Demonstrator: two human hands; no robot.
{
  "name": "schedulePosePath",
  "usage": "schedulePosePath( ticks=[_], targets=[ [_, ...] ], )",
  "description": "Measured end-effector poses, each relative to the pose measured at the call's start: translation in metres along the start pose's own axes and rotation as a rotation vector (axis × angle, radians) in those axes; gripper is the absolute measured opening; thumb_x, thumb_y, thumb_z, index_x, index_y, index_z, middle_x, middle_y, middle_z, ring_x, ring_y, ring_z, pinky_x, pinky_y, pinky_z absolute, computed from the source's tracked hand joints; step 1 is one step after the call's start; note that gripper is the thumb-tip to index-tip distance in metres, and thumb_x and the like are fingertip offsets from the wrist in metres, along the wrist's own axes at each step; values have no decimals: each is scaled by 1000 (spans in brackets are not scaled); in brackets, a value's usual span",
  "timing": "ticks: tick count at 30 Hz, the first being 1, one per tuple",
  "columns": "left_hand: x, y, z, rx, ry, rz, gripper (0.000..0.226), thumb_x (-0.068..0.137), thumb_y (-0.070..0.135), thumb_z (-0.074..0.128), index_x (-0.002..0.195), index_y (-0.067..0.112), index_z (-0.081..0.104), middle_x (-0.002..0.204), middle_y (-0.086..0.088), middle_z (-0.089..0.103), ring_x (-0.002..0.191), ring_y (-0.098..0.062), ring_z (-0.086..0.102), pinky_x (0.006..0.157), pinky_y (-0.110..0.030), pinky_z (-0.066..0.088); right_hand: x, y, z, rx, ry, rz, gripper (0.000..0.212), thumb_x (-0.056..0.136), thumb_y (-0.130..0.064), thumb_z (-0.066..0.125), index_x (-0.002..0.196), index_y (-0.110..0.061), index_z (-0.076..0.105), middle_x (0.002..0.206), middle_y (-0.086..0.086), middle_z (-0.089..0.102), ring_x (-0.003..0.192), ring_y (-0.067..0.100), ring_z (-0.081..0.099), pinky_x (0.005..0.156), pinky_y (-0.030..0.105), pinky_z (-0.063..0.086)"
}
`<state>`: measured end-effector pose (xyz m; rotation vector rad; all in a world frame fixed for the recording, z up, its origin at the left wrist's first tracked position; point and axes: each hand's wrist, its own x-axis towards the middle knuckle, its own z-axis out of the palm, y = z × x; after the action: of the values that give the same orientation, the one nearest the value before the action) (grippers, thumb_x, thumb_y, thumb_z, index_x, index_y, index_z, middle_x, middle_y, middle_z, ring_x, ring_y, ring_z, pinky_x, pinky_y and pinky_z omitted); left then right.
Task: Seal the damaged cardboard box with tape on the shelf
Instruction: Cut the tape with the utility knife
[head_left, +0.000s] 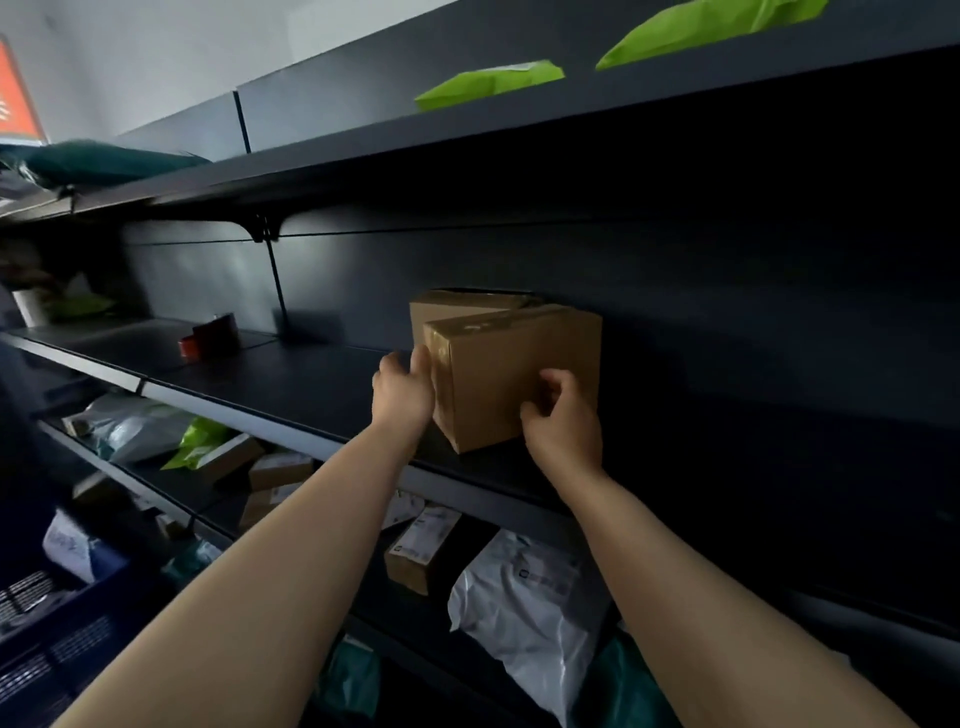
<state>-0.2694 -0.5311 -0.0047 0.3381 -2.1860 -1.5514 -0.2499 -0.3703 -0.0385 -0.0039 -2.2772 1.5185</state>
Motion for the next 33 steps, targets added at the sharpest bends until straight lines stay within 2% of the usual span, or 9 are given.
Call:
schedulePosePath(
  ticks=[6, 12, 19, 21, 26, 28, 30, 32, 33],
  targets=[
    [36, -16, 10, -97, -163, -143, 59, 97, 52, 30, 140, 14, 45, 131, -12, 56, 110, -30, 54, 92, -44, 45, 1, 8, 13, -124, 91, -95, 49, 92, -22, 60, 137, -25, 41, 141, 2, 40, 120, 18, 51, 86, 26, 43],
    [45, -33, 29, -239, -260, -105, 67, 96, 66, 24, 144, 25, 44, 136, -7, 55, 123, -29, 51, 110, -49, 37, 1, 10, 13, -230, 137, -112, 50, 90, -34, 62, 136, -25, 44, 137, -2, 44, 116, 14, 52, 92, 31, 48],
    [33, -43, 29, -163, -306, 97, 63, 98, 64, 21, 132, 23, 54, 110, 4, 56, 103, -20, 53, 90, -37, 39, -14, 6, 15, -396, 126, -94, 68, 88, -45, 63, 146, -23, 36, 140, 0, 49, 121, 15, 51, 100, 33, 45],
    [31, -45, 27, -170, -312, 134, 56, 98, 63, 23, 120, 26, 57, 105, 5, 56, 100, -19, 53, 88, -38, 40, -19, 5, 15, -412, 106, -61, 73, 87, -49, 62, 149, -26, 32, 139, 0, 50, 122, 15, 51, 102, 33, 45],
    [24, -45, 21, -191, -387, 284, 40, 100, 57, 32, 100, 27, 59, 91, 8, 60, 93, -18, 57, 83, -36, 43, -35, 2, 9, -241, 138, 44, 57, 94, -38, 55, 147, -30, 36, 131, -7, 52, 121, 13, 51, 98, 28, 43],
    [22, -45, 21, -235, -511, 437, 34, 102, 48, 37, 102, 28, 64, 93, 9, 65, 94, -15, 59, 82, -33, 43, -38, 1, 3, 18, 318, 91, 43, 100, -28, 42, 143, -25, 43, 130, -4, 53, 123, 18, 51, 97, 31, 42],
    [19, -49, 25, -216, -667, 629, 26, 102, 41, 42, 108, 33, 67, 96, 12, 70, 99, -9, 63, 87, -28, 46, -42, 1, -4, 263, 691, 110, 38, 102, -29, 37, 138, -21, 47, 129, 1, 55, 120, 21, 52, 99, 37, 43],
    [16, -52, 31, -83, -756, 745, 24, 103, 31, 46, 116, 34, 65, 98, 15, 71, 100, -6, 63, 90, -25, 46, -52, 0, -10, 327, 980, 74, 50, 97, -47, 42, 137, -17, 43, 131, 3, 51, 122, 23, 50, 101, 38, 42],
    [17, -53, 34, -21, -760, 770, 26, 102, 28, 48, 122, 35, 62, 101, 14, 70, 103, -8, 62, 93, -27, 47, -58, 0, -11, 291, 999, 47, 67, 90, -59, 45, 140, -16, 38, 134, 4, 46, 125, 23, 46, 104, 39, 40]
  ],
)
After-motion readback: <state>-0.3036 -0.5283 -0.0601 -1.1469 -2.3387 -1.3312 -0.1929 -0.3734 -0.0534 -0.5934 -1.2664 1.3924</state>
